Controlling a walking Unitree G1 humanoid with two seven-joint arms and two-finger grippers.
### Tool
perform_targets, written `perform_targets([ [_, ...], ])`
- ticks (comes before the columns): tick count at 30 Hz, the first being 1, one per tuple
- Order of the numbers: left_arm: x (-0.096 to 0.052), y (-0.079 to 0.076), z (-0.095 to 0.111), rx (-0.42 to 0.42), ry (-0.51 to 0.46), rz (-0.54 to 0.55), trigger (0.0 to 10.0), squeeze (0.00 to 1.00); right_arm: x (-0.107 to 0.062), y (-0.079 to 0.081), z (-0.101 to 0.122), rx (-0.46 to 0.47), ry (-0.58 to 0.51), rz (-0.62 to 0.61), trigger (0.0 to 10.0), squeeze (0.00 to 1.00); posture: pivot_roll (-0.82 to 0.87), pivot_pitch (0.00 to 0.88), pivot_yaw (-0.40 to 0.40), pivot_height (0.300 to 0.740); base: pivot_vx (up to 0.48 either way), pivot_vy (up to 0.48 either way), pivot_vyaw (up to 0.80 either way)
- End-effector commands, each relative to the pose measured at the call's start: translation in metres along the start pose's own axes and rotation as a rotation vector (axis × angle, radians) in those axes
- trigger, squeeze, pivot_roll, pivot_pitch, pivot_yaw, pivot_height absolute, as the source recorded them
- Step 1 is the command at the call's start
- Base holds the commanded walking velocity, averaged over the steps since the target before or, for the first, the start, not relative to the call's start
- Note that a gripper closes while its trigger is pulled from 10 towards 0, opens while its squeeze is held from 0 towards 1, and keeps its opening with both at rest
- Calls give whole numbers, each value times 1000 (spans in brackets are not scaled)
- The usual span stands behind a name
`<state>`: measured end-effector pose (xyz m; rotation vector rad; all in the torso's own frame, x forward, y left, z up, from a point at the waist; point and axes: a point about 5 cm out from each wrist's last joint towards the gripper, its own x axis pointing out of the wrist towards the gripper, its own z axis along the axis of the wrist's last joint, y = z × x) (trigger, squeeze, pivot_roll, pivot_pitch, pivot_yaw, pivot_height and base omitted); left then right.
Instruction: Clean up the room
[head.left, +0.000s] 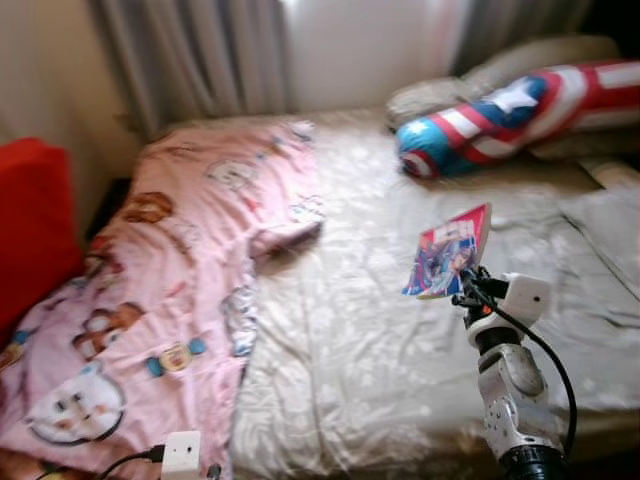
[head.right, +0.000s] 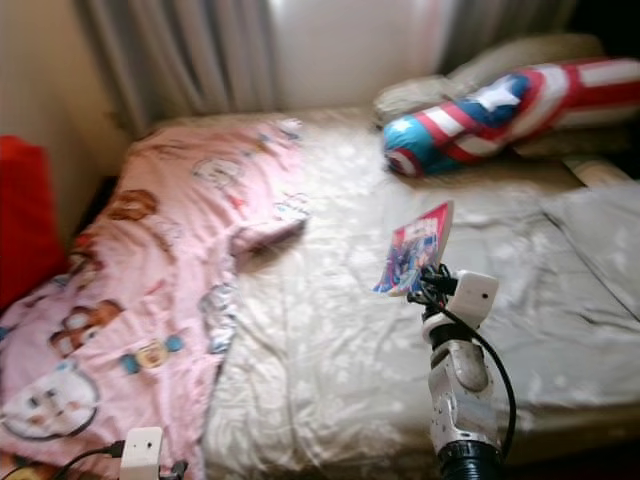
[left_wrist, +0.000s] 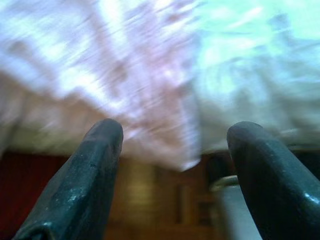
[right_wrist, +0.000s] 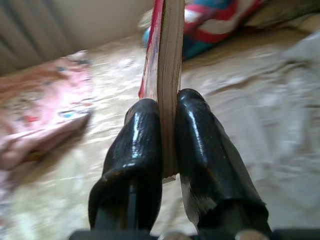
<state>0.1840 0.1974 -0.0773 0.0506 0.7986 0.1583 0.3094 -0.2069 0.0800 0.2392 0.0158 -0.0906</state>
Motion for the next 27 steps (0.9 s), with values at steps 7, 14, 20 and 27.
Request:
perform_targets([
  [7, -4, 10, -15, 49, 68, 15, 10000, 0, 5, 13, 10, 13, -54, 33, 10000, 0, -148, 91, 14, 740, 0, -41, -112],
  [14, -4, 11, -17, 63, 85, 11, 10000, 0, 5, 16, 5, 2, -17, 66, 10000, 0, -150, 105, 22, 740, 0, -301, 0],
  [20, -3, 11, -16, 86, 89, -2, 10000, 0, 2, 22, 6, -37, -33, 120, 10000, 0, -148, 115, 31, 740, 0, -341, 265],
  [27, -4, 10, -17, 107, 96, -10, 10000, 0, 1, 20, 3, -18, -26, 89, 10000, 0, -143, 120, 36, 740, 0, -395, 452],
])
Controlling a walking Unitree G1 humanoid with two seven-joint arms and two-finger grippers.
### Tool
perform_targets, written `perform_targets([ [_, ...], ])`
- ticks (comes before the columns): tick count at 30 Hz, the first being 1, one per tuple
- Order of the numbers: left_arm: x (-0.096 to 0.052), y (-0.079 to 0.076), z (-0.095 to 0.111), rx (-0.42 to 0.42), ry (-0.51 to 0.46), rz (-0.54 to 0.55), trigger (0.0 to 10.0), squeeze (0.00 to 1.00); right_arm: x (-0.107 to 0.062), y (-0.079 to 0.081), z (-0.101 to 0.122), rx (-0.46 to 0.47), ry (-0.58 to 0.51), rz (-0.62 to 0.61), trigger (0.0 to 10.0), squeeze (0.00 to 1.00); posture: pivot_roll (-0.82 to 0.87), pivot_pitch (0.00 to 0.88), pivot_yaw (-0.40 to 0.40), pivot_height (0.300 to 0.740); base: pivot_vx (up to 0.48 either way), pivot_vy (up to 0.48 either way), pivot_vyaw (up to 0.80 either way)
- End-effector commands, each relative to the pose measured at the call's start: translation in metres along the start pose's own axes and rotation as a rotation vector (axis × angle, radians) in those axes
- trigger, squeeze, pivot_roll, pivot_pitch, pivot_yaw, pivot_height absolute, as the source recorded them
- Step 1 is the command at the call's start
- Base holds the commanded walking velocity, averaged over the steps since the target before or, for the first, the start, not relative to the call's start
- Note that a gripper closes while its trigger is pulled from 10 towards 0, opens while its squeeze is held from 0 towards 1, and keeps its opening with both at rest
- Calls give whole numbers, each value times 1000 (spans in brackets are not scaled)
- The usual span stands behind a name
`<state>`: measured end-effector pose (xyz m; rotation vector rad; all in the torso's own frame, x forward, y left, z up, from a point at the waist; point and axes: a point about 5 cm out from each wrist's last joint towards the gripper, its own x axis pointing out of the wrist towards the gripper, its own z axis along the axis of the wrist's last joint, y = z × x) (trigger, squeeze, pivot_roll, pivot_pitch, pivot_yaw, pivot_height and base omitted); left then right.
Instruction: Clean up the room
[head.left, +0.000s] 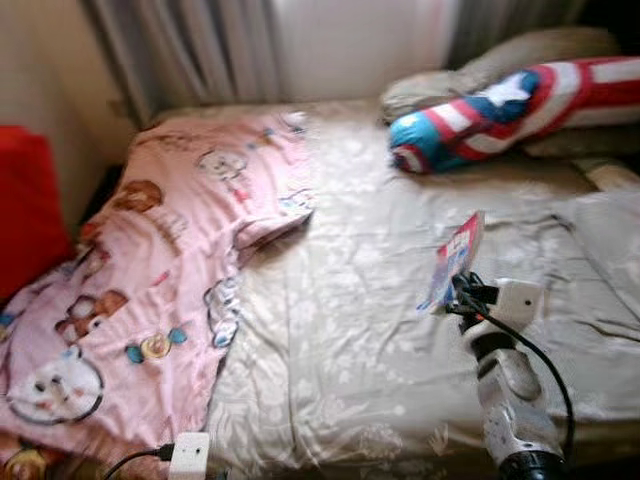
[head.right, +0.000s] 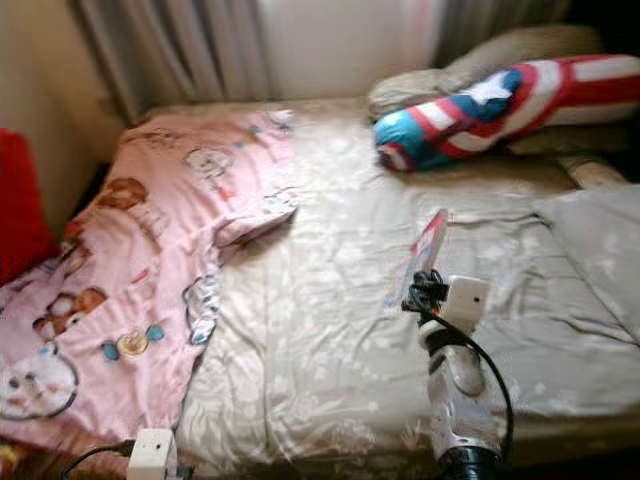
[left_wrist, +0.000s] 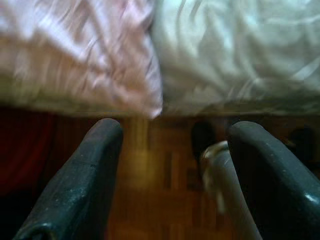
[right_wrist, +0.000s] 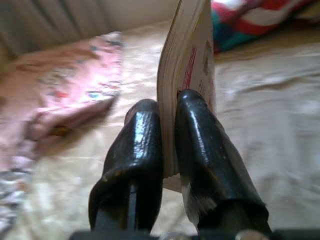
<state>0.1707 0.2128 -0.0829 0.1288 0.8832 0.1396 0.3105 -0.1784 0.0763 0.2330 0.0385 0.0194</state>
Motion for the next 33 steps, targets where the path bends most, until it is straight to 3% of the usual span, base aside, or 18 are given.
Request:
perform_targets([
  [1, -1, -6, -4, 25, 17, -22, 10000, 0, 1, -7, 14, -15, -60, -16, 10000, 0, -143, 120, 36, 740, 0, -398, 0],
  [33, -2, -6, -9, 46, 30, -32, 10000, 0, 0, -8, 12, -12, -53, -33, 10000, 0, -143, 116, 34, 740, 0, -364, 0],
])
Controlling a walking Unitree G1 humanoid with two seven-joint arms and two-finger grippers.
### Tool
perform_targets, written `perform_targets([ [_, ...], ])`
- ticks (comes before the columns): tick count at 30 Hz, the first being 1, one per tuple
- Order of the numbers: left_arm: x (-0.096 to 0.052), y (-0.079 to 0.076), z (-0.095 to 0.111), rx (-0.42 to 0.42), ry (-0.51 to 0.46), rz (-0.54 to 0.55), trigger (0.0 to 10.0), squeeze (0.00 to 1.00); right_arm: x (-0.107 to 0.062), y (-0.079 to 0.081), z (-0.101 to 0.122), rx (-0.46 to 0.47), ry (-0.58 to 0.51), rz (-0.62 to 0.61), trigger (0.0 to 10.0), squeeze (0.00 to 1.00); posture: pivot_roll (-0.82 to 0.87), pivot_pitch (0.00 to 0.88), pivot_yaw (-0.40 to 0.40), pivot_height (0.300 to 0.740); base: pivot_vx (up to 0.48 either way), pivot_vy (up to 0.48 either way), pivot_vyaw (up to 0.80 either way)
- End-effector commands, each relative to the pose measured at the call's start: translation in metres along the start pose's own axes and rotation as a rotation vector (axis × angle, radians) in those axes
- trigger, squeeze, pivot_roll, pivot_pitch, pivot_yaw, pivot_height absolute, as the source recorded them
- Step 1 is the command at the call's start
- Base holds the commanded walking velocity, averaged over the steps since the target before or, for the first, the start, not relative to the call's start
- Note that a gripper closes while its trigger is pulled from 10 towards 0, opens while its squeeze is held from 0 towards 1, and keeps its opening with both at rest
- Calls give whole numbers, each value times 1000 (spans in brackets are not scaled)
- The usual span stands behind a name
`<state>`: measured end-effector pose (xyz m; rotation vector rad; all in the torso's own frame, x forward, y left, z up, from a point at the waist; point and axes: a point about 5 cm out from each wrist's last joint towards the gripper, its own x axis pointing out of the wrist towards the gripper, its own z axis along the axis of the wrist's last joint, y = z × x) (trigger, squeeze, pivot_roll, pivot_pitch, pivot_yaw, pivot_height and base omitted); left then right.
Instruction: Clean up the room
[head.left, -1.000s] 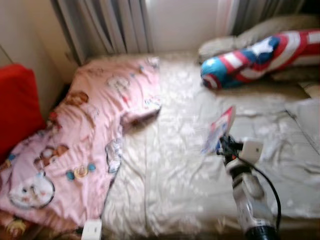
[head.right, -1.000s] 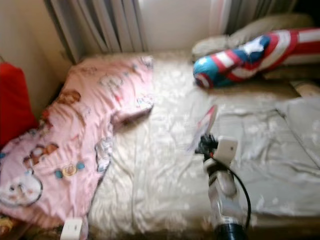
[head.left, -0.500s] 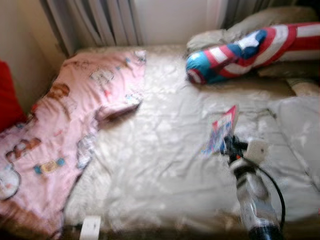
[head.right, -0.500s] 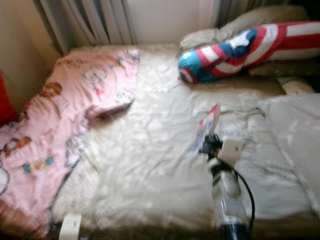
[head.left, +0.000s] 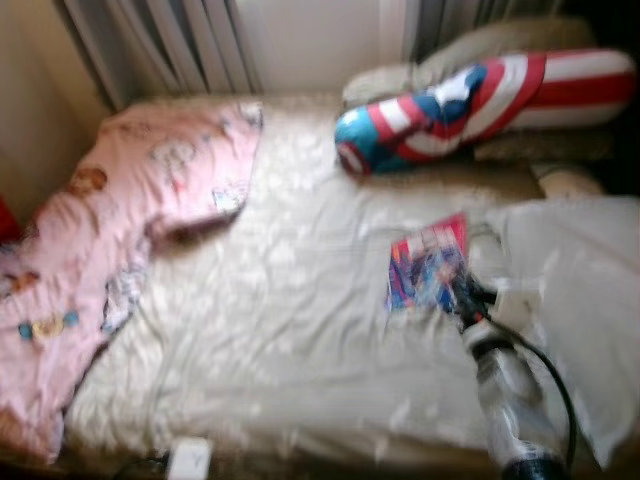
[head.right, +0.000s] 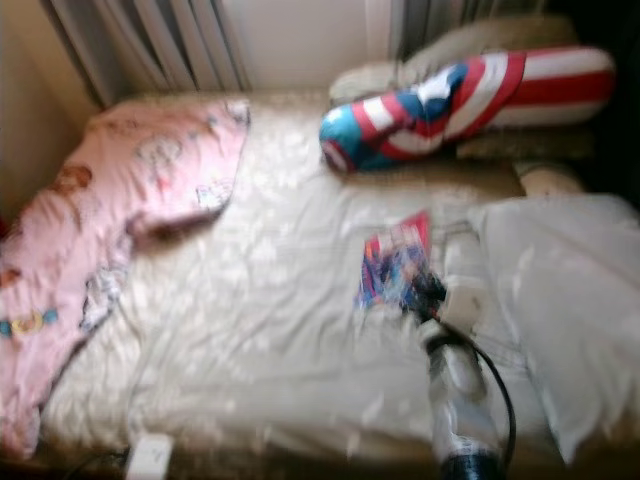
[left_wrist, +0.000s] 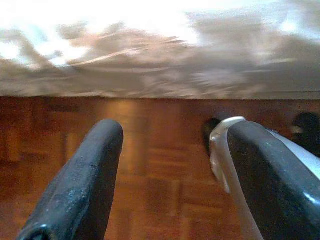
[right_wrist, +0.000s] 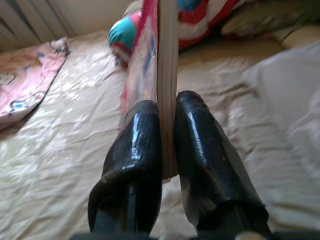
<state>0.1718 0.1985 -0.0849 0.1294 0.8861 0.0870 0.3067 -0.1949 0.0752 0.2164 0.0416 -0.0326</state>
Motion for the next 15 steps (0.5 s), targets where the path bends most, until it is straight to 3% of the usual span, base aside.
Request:
perform_targets([
  [1, -2, 7, -9, 25, 29, 13, 10000, 0, 4, 8, 10, 5, -50, 18, 10000, 0, -143, 116, 35, 740, 0, 0, 0],
  [8, -1, 6, -1, 9, -16, 12, 10000, 0, 3, 8, 9, 21, -54, 12, 10000, 0, -143, 119, 37, 740, 0, 0, 0],
  [15, 4, 7, 29, -29, -145, 15, 10000, 0, 3, 8, 9, 13, -54, 8, 10000, 0, -140, 124, 39, 740, 0, 0, 0],
])
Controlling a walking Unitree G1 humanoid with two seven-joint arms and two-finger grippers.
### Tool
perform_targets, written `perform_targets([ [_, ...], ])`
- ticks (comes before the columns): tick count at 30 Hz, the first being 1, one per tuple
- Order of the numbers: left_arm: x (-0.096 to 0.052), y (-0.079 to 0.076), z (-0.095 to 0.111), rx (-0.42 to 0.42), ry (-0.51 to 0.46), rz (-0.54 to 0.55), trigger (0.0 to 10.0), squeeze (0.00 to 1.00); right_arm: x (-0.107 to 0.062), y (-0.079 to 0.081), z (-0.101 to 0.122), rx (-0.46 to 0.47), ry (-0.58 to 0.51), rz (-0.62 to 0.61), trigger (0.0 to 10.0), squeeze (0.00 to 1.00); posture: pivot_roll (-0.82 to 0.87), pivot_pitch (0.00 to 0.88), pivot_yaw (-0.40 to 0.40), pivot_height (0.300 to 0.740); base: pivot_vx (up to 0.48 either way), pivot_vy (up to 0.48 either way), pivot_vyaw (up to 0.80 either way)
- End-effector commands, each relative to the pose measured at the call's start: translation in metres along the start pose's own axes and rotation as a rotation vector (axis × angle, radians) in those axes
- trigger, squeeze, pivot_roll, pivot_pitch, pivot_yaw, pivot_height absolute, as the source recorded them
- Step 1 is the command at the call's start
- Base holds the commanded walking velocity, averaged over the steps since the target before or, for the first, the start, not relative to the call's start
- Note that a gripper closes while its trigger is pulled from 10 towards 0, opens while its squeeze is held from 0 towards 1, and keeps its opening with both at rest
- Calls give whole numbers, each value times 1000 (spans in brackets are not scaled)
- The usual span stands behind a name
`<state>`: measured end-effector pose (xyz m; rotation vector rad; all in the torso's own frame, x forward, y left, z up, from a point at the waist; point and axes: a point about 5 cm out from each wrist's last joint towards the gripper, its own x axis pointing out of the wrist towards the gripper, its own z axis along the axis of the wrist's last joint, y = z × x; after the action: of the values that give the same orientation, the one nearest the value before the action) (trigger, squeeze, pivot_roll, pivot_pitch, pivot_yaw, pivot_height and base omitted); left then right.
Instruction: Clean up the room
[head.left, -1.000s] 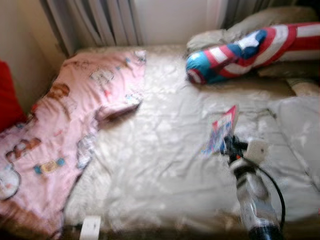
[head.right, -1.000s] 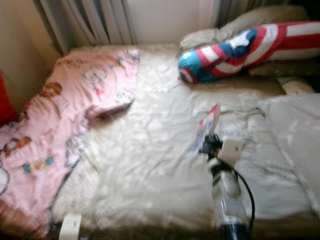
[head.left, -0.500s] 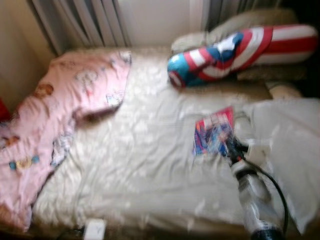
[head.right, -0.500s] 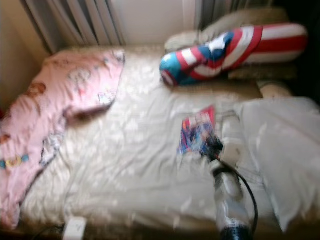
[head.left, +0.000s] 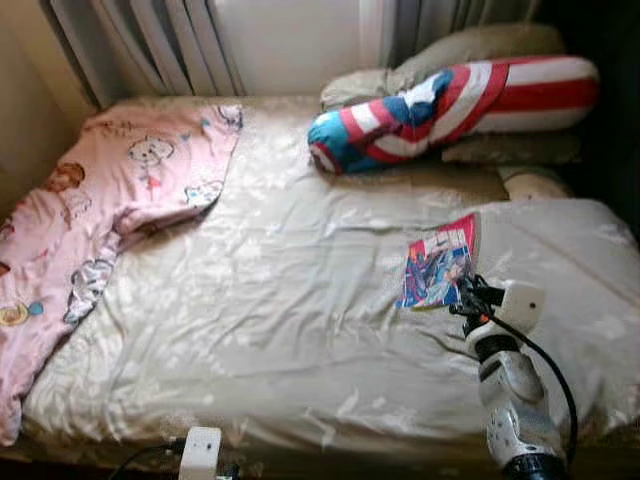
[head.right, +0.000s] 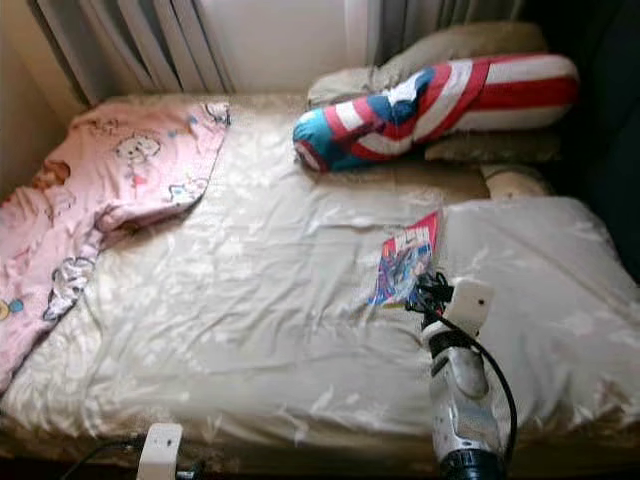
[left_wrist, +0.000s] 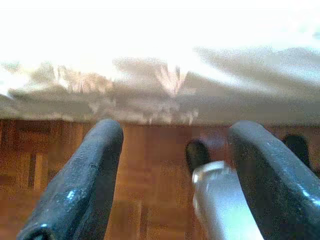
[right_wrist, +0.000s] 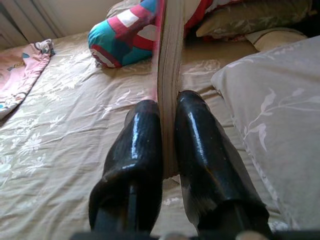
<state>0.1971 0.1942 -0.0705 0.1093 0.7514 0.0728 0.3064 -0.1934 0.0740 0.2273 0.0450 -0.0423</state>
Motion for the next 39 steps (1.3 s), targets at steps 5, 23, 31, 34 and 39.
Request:
perform_targets([
  [5, 4, 13, 20, -28, -86, 46, 10000, 0, 2, 8, 11, 11, -64, 25, 10000, 0, -144, 124, 40, 740, 0, 0, 0],
  [23, -3, 35, 136, -93, -644, 92, 10000, 0, 0, 11, 11, 10, -76, 73, 10000, 0, -157, 93, 43, 740, 0, 0, 0],
  [31, -6, 31, 164, -140, -734, 49, 10000, 0, -1, 19, 10, 13, -72, 121, 10000, 0, -157, 84, 44, 722, 0, 0, 0],
  [34, -7, 27, 167, -137, -743, 29, 10000, 0, -2, 20, 9, 17, -73, 122, 10000, 0, -158, 83, 47, 707, 0, 0, 0],
  [39, -8, 21, 165, -136, -741, 9, 10000, 0, -4, 20, 9, 27, -97, 120, 10000, 0, -159, 83, 49, 682, 0, 0, 0],
])
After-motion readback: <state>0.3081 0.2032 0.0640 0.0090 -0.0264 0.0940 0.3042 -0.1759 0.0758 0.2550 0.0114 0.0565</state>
